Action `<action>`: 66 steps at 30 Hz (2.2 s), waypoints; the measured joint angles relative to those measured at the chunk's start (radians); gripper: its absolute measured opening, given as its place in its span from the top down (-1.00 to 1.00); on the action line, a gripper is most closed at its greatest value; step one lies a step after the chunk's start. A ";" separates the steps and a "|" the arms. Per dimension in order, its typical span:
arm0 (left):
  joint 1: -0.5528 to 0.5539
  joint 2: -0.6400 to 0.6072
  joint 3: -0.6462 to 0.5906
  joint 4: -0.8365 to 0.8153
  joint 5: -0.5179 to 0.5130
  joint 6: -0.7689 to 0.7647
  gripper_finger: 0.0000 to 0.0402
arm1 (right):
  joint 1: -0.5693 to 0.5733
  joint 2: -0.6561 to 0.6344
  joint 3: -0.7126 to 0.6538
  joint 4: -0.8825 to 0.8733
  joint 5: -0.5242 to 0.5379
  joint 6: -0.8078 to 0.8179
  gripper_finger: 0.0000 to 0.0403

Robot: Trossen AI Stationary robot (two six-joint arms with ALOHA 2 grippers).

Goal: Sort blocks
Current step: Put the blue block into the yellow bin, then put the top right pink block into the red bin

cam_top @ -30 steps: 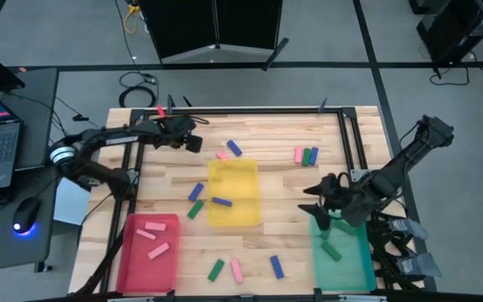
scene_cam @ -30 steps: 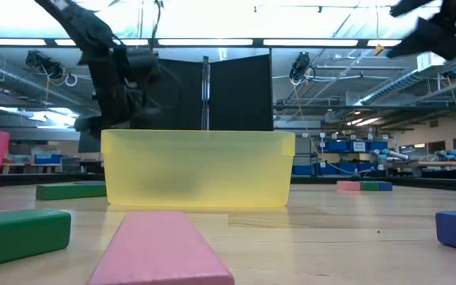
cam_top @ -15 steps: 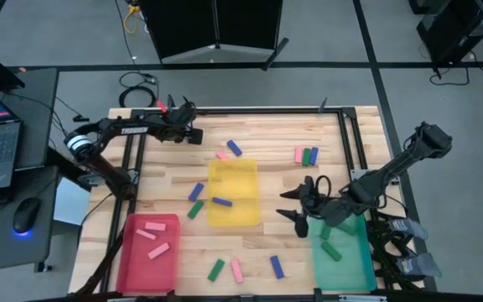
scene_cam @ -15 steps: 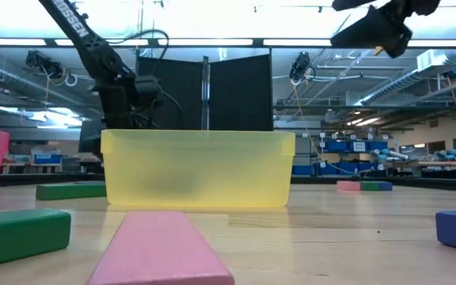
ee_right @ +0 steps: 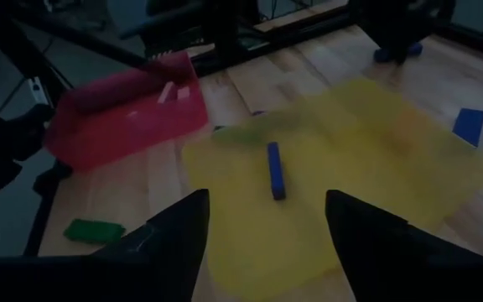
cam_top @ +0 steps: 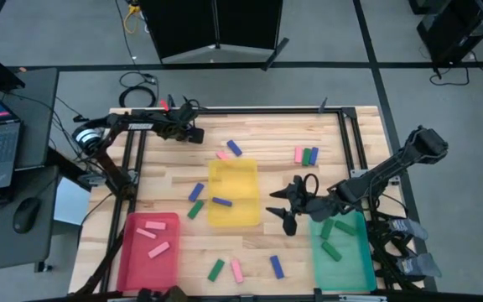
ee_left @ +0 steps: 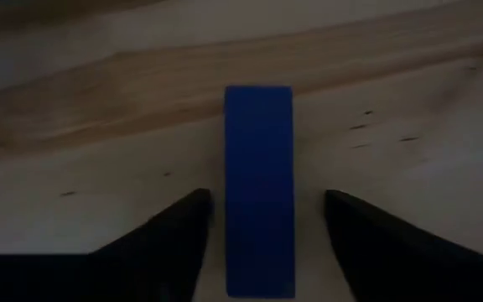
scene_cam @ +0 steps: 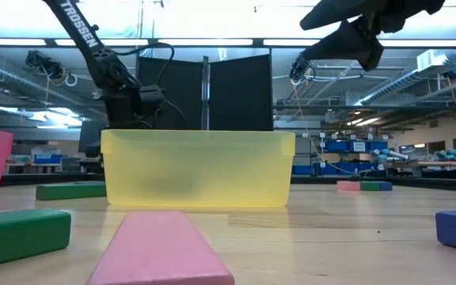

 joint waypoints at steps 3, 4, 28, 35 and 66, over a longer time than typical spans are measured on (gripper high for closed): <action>0.000 0.009 0.003 0.002 0.002 0.023 0.13 | -0.015 -0.006 0.000 0.018 0.000 -0.029 -0.22; 0.000 0.011 0.003 0.002 -0.001 0.036 0.26 | -0.021 -0.006 0.000 0.026 0.000 -0.038 -0.21; -0.566 -0.498 -0.002 -0.056 0.212 0.268 0.47 | -0.137 -0.077 0.000 0.180 0.001 -0.379 -0.10; -0.839 -0.342 -0.003 0.093 0.144 0.106 0.47 | -0.197 -0.178 0.001 0.106 0.148 -0.357 -0.10; -0.964 -0.257 -0.001 0.425 0.052 0.014 -0.80 | -0.691 -0.008 0.000 -0.696 -0.181 0.295 -0.26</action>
